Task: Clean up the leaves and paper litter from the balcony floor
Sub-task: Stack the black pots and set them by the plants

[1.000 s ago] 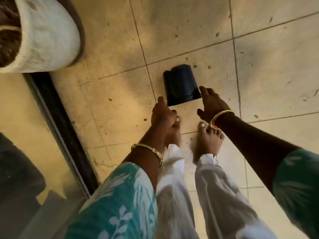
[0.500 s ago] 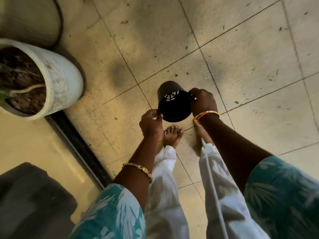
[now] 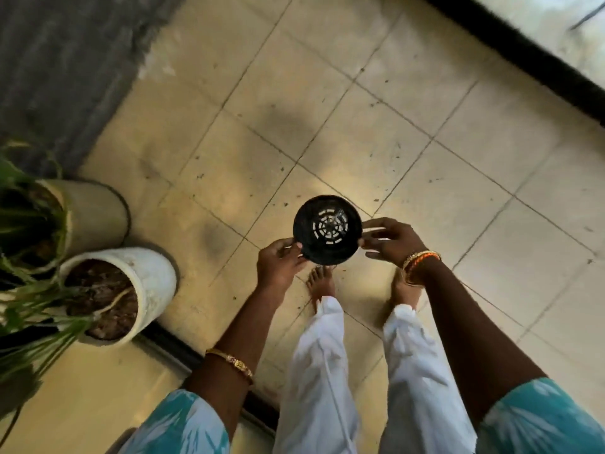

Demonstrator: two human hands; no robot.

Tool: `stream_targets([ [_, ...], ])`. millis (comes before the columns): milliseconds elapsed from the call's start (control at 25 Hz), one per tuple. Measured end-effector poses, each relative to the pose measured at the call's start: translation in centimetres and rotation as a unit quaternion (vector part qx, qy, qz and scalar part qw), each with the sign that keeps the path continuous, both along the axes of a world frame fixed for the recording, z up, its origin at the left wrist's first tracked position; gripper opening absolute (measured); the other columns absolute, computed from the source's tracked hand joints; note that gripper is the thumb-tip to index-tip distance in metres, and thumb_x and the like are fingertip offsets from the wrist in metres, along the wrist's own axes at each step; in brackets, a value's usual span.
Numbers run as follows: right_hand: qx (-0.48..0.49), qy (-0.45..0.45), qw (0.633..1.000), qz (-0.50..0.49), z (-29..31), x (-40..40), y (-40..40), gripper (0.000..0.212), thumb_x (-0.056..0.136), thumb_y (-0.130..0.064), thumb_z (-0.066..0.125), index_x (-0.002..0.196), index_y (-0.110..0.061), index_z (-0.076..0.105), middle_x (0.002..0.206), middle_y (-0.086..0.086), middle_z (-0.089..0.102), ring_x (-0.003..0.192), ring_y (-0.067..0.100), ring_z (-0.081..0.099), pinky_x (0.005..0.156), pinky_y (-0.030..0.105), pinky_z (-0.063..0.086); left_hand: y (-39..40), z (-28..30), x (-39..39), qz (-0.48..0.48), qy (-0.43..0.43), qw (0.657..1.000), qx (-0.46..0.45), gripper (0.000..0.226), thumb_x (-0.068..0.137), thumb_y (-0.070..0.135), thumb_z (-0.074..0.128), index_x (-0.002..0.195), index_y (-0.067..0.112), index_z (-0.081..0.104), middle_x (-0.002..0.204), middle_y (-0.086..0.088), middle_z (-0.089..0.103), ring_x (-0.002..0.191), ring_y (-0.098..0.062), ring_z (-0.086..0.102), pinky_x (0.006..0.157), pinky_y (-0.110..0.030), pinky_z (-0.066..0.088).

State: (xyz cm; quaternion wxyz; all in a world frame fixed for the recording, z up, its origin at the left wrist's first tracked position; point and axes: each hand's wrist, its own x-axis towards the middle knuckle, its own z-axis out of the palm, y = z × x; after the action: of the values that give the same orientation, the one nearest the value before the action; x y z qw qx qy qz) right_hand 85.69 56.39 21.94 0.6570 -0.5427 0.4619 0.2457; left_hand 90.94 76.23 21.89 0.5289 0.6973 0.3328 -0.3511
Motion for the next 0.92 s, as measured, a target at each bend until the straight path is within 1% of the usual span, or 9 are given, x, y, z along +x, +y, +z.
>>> stream_targets([
  [160,0.016,0.01,0.986,-0.164,1.4,-6.6,-1.9,0.013,0.082,-0.002,0.068,0.094,-0.007,0.064,0.078,0.007,0.067,0.074,0.018,0.065,0.066,0.024,0.056,-4.0,2.3,-1.6,-0.114,-0.013,0.993,0.003,0.013,0.09,0.0,0.061,0.102,0.0,0.061,0.083,-0.013,0.065,0.072,-0.02,0.065,0.06,-0.018,0.057],
  [240,0.001,0.021,0.968,-0.249,1.9,-10.4,-2.6,0.001,0.083,-0.006,0.067,0.083,-0.007,0.066,0.076,0.009,0.068,0.075,0.019,0.066,0.065,0.022,0.056,-6.7,2.7,-3.6,-0.188,-0.031,0.981,0.028,0.012,0.088,0.003,0.065,0.1,0.003,0.064,0.086,-0.014,0.068,0.074,-0.022,0.068,0.068,-0.026,0.059],
  [320,-0.015,0.04,0.941,-0.335,2.4,-14.2,-3.6,0.008,0.085,-0.007,0.066,0.077,-0.006,0.065,0.08,0.013,0.068,0.072,0.018,0.067,0.063,0.021,0.056,-9.7,3.2,-5.9,-0.248,-0.048,0.967,0.042,0.012,0.086,0.006,0.069,0.098,0.005,0.067,0.086,-0.013,0.07,0.075,-0.022,0.069,0.076,-0.033,0.059],
  [440,-0.014,0.03,0.898,-0.439,3.6,-20.5,-6.2,0.008,0.082,-0.008,0.07,0.082,-0.005,0.062,0.08,0.015,0.067,0.07,0.02,0.067,0.061,0.024,0.057,-15.2,4.9,-10.9,-0.298,-0.04,0.954,0.021,0.016,0.086,0.002,0.067,0.101,-0.001,0.065,0.084,-0.013,0.067,0.07,-0.017,0.066,0.067,-0.022,0.058],
  [560,-0.031,0.015,0.871,-0.49,4.6,-27.3,-9.4,0.018,0.08,-0.001,0.069,0.096,0.003,0.061,0.084,0.02,0.066,0.067,0.022,0.066,0.056,0.023,0.058,-20.9,6.8,-17.0,-0.37,-0.042,0.928,0.01,0.02,0.086,0.0,0.068,0.104,-0.005,0.065,0.085,-0.016,0.067,0.073,-0.021,0.066,0.059,-0.014,0.055],
  [640,-0.051,0.017,0.851,-0.522,4.7,-32.0,-12.0,0.018,0.08,0.001,0.068,0.097,0.004,0.063,0.085,0.021,0.066,0.065,0.023,0.066,0.055,0.022,0.057,-24.8,7.3,-21.4,-0.411,-0.042,0.911,0.008,0.017,0.086,0.002,0.068,0.102,0.003,0.065,0.08,-0.012,0.068,0.068,-0.017,0.067,0.059,-0.016,0.055],
  [720,-0.072,0.032,0.835,-0.544,4.5,-36.7,-14.6,0.019,0.08,0.001,0.069,0.098,0.005,0.064,0.087,0.023,0.066,0.066,0.025,0.066,0.057,0.023,0.058,-28.5,6.9,-25.8,-0.457,-0.039,0.888,0.023,0.014,0.085,0.003,0.068,0.093,0.014,0.063,0.076,-0.008,0.068,0.068,-0.018,0.068,0.063,-0.025,0.057],
  [840,-0.116,0.064,0.829,-0.544,4.0,-44.2,-18.6,0.021,0.082,-0.001,0.067,0.102,0.006,0.065,0.089,0.021,0.067,0.07,0.027,0.065,0.057,0.023,0.058,-34.1,6.3,-33.1,-0.556,-0.072,0.826,0.062,0.017,0.081,0.015,0.069,0.082,0.025,0.055,0.086,0.0,0.067,0.087,-0.027,0.068,0.078,-0.043,0.058],
  [920,-0.137,0.082,0.827,-0.54,4.0,-48.4,-21.5,0.021,0.082,-0.003,0.067,0.102,0.005,0.066,0.089,0.02,0.068,0.071,0.028,0.065,0.064,0.033,0.059,-37.7,6.2,-37.1,-0.589,-0.112,0.799,0.055,0.018,0.081,0.019,0.07,0.087,0.025,0.054,0.091,0.003,0.066,0.089,-0.026,0.067,0.078,-0.046,0.057],
])
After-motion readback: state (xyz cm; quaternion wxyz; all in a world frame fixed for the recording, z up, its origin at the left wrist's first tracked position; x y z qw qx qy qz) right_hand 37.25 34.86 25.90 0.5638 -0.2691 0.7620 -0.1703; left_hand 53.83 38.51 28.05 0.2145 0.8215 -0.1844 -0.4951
